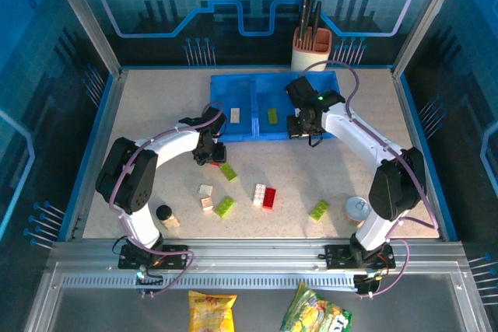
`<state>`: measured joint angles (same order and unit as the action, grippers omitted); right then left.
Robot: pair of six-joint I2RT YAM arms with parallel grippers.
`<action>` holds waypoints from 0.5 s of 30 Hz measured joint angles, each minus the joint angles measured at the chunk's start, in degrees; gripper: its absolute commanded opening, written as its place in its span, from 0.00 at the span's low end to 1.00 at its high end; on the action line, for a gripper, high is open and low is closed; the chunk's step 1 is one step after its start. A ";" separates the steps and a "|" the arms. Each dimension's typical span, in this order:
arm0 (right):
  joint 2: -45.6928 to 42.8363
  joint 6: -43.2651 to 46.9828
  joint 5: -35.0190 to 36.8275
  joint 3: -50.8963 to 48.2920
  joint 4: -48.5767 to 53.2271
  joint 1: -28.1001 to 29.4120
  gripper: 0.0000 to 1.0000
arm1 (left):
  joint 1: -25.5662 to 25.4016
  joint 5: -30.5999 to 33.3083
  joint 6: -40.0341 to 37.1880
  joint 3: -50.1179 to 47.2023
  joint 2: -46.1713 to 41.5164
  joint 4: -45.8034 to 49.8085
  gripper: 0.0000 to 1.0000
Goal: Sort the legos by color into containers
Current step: Pick up the lego from the center of the table, then place the lego in the container.
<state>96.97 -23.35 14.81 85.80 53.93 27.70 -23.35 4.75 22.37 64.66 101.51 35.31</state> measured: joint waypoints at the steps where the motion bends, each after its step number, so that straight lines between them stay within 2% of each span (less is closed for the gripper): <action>1: -0.09 0.00 -0.02 0.00 0.00 0.09 0.44 | -0.07 0.00 0.00 0.13 -0.13 0.33 0.42; 10: -2.80 0.02 -0.35 -2.82 -1.49 0.15 0.44 | -0.17 -0.09 0.04 1.60 -4.63 1.49 0.35; 15: -3.63 0.02 -0.44 -3.34 -1.99 0.15 0.44 | -0.20 -0.52 0.04 3.39 -5.57 2.29 0.34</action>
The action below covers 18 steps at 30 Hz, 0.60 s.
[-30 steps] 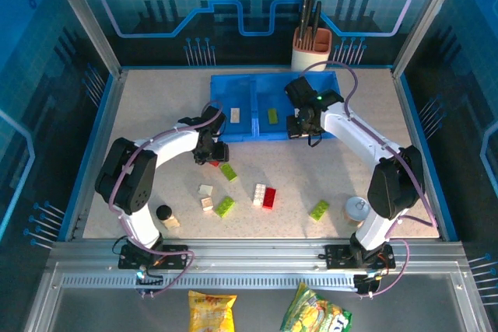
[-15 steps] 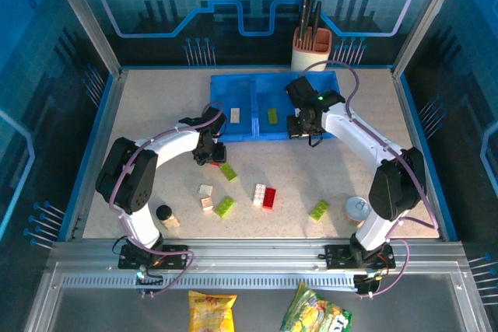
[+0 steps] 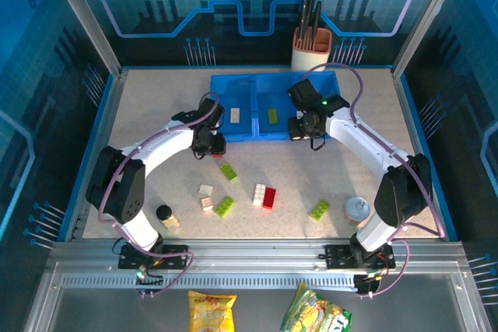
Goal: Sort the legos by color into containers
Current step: Place the lego in the container.
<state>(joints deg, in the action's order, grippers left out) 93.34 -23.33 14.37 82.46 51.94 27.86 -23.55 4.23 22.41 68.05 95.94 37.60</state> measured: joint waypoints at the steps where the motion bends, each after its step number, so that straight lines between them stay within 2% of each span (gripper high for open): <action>1: -0.11 0.00 0.00 -0.02 -0.02 0.00 0.44 | 0.00 -0.20 0.00 0.28 -0.15 0.17 0.34; 8: -2.73 0.02 0.35 -1.51 -0.15 0.00 0.43 | -1.57 -2.10 0.15 4.96 -0.90 2.16 0.34; 18: -9.90 0.04 3.87 -5.03 1.27 -0.59 0.43 | -7.17 -3.74 0.11 16.65 0.81 3.48 0.34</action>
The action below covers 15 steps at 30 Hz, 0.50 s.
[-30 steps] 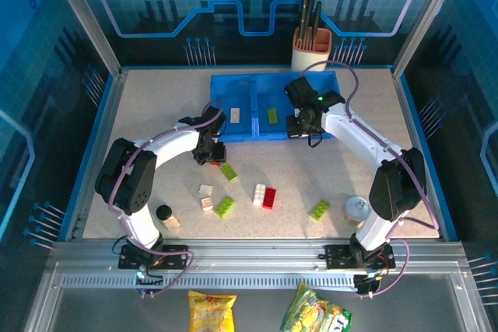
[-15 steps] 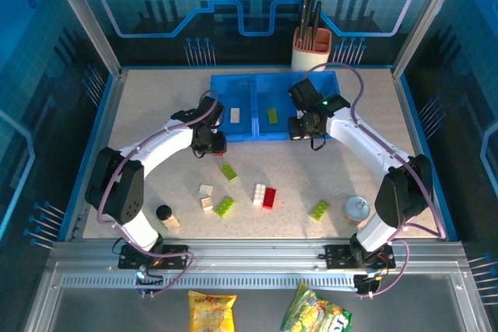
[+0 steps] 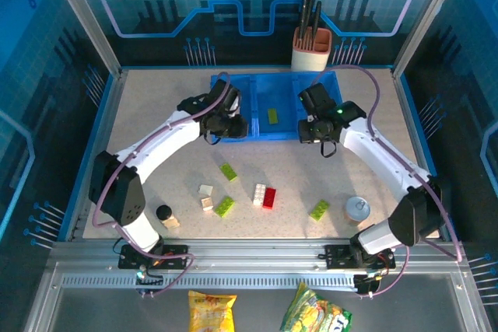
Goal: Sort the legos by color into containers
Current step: Place the lego in the container.
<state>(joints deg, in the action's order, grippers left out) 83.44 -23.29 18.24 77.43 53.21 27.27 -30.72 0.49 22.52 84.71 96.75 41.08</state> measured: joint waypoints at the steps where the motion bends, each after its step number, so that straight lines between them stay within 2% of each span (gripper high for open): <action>1: -0.81 0.00 0.55 -0.24 0.35 -0.26 0.43 | -0.52 -0.11 0.00 1.22 0.66 0.02 0.34; 8: -8.90 0.04 3.89 -2.84 3.39 -3.17 0.43 | -4.81 -0.28 -0.17 11.56 8.68 -0.61 0.35; 15: -14.75 0.52 5.33 -4.46 6.27 -6.03 0.43 | -10.12 2.89 -2.14 25.18 18.47 -0.98 0.35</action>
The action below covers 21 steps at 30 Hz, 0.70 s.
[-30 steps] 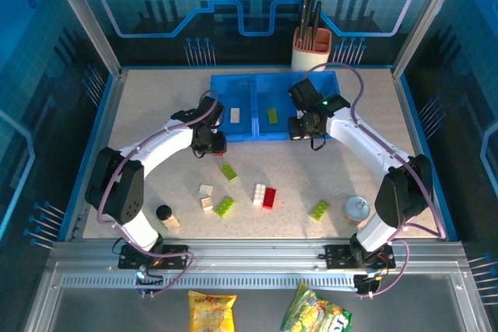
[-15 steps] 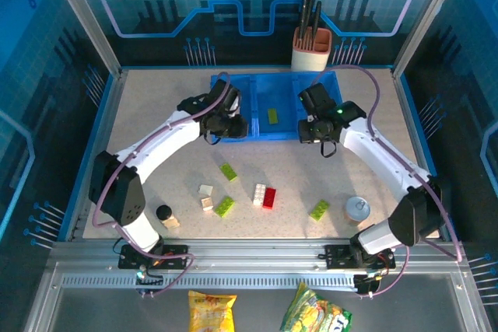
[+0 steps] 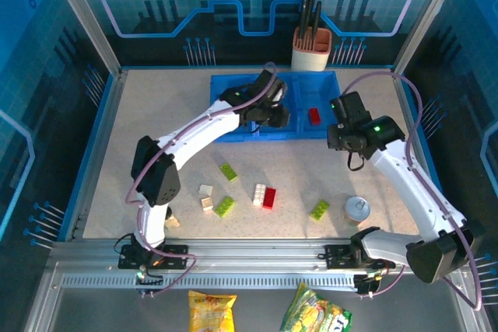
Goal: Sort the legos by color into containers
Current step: Place the lego in the container.
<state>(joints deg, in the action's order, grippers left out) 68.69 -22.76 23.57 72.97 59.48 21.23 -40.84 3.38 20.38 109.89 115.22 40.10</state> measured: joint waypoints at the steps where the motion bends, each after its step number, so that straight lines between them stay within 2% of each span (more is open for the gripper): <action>1: -0.42 0.15 0.07 -0.02 0.33 -0.33 0.43 | -0.63 0.39 -0.31 1.88 1.27 -0.09 0.35; 6: -2.05 0.61 0.46 -0.02 1.68 -1.66 0.43 | -3.37 3.15 -2.01 7.80 6.43 -2.86 0.35; 16: -4.90 1.44 0.46 -0.02 3.72 -3.85 0.43 | -7.45 10.64 -4.35 11.78 14.45 -11.54 0.35; 21: -5.11 1.88 0.46 -0.02 4.00 -4.61 0.43 | -8.41 14.36 -5.64 18.40 20.74 -12.22 0.34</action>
<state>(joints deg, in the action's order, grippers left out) 63.57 -20.88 24.03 72.95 63.48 16.62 -49.25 17.74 14.74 128.29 135.96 27.88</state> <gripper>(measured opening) 0.427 0.346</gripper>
